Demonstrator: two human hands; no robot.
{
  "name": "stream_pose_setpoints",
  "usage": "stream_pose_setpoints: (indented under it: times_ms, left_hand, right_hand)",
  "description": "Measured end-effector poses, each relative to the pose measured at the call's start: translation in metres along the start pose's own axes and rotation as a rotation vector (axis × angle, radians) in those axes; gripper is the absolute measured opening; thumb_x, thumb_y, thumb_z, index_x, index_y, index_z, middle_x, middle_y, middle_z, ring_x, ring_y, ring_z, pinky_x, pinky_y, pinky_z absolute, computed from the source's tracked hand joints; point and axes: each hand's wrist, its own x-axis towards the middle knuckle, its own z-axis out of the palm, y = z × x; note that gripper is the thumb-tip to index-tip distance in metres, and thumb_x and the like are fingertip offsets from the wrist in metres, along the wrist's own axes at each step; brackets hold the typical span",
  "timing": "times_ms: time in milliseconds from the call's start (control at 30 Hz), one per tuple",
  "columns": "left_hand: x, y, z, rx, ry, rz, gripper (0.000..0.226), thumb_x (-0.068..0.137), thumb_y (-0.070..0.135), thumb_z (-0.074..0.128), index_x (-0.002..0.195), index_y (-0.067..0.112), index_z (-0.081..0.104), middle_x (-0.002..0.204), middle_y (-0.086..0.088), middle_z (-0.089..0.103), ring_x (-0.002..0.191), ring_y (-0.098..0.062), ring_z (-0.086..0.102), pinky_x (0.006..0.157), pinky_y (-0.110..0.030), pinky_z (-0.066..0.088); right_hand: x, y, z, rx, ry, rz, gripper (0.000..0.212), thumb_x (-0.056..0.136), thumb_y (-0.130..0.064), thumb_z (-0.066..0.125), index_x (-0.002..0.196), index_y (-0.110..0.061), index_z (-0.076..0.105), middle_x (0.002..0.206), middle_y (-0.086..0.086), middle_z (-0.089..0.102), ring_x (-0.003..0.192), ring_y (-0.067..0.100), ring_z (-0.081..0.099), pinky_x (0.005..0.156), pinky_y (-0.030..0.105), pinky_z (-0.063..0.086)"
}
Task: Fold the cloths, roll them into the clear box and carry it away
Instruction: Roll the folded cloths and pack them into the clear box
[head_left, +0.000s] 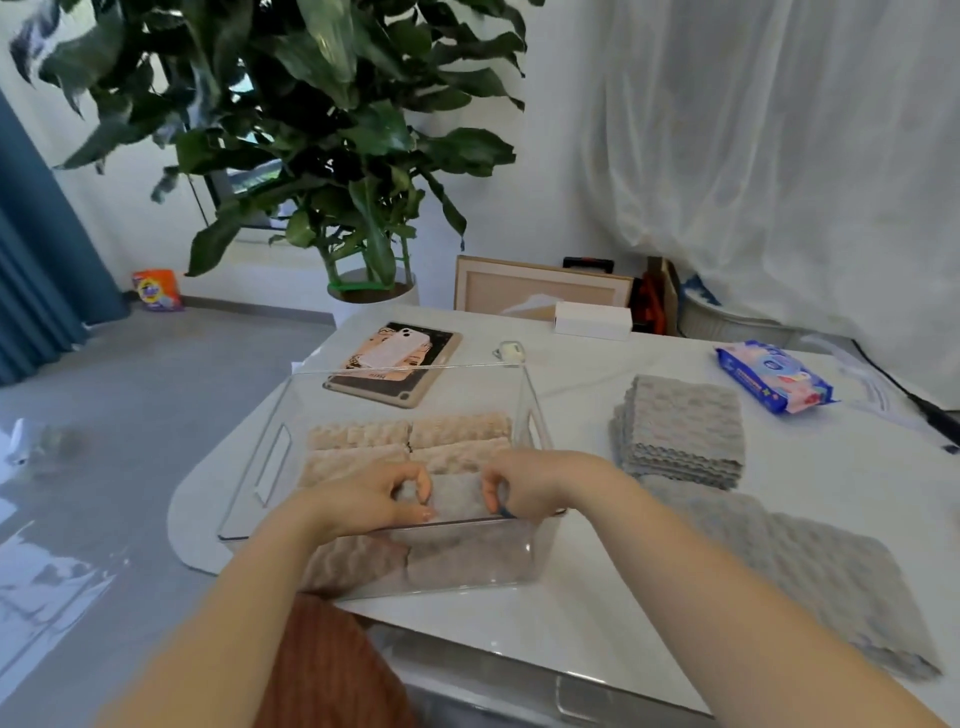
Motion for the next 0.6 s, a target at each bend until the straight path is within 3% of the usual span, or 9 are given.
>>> stream_pose_setpoints:
  times_ms: [100, 267, 367, 467, 600]
  left_hand:
    - [0.006, 0.013, 0.012, 0.041, -0.04, 0.032, 0.015, 0.086, 0.036, 0.066, 0.08, 0.032, 0.053, 0.077, 0.0, 0.044, 0.066, -0.011, 0.038, 0.061, -0.025, 0.034]
    - [0.017, 0.044, 0.043, 0.111, -0.158, 0.094, 0.013, 0.089, 0.039, 0.061, 0.083, 0.039, 0.049, 0.084, 0.003, 0.046, 0.072, -0.011, 0.041, 0.066, -0.028, 0.035]
    - [0.023, 0.056, 0.052, 0.067, -0.22, 0.061, 0.011, 0.091, 0.033, 0.059, 0.091, 0.031, 0.049, 0.079, 0.003, 0.042, 0.066, -0.01, 0.042, 0.062, -0.023, 0.042]
    - [0.03, 0.059, 0.034, -0.049, -0.103, -0.039, 0.01, 0.094, 0.02, 0.056, 0.092, 0.021, 0.047, 0.077, 0.001, 0.038, 0.063, -0.01, 0.047, 0.055, -0.018, 0.05]
    - [0.049, 0.039, -0.012, 0.18, 0.13, -0.251, 0.012, 0.092, 0.008, 0.049, 0.091, 0.02, 0.046, 0.095, -0.005, 0.05, 0.076, -0.022, 0.059, 0.066, -0.032, 0.058]
  right_hand:
    - [-0.011, 0.019, 0.002, -0.02, -0.053, 0.034, 0.034, 0.085, -0.001, 0.035, 0.09, -0.023, 0.06, 0.075, -0.007, 0.049, 0.062, 0.009, 0.045, 0.05, 0.022, 0.037]
    - [-0.037, 0.058, 0.003, 0.095, -0.162, 0.139, 0.029, 0.082, 0.0, 0.038, 0.083, -0.02, 0.059, 0.075, -0.002, 0.052, 0.062, 0.015, 0.052, 0.052, 0.021, 0.046]
    - [-0.045, 0.073, 0.0, 0.176, -0.203, 0.182, 0.026, 0.082, 0.005, 0.042, 0.085, -0.015, 0.058, 0.079, 0.003, 0.049, 0.066, 0.016, 0.051, 0.062, 0.027, 0.053]
    - [-0.036, 0.071, -0.005, 0.327, 0.014, 0.12, 0.03, 0.085, 0.004, 0.034, 0.082, -0.015, 0.057, 0.079, 0.004, 0.049, 0.066, 0.017, 0.052, 0.063, 0.029, 0.053]
    - [0.018, 0.039, -0.016, 0.363, 0.276, -0.006, 0.032, 0.088, 0.002, 0.035, 0.082, -0.018, 0.059, 0.087, -0.004, 0.059, 0.075, 0.011, 0.052, 0.066, 0.021, 0.041]
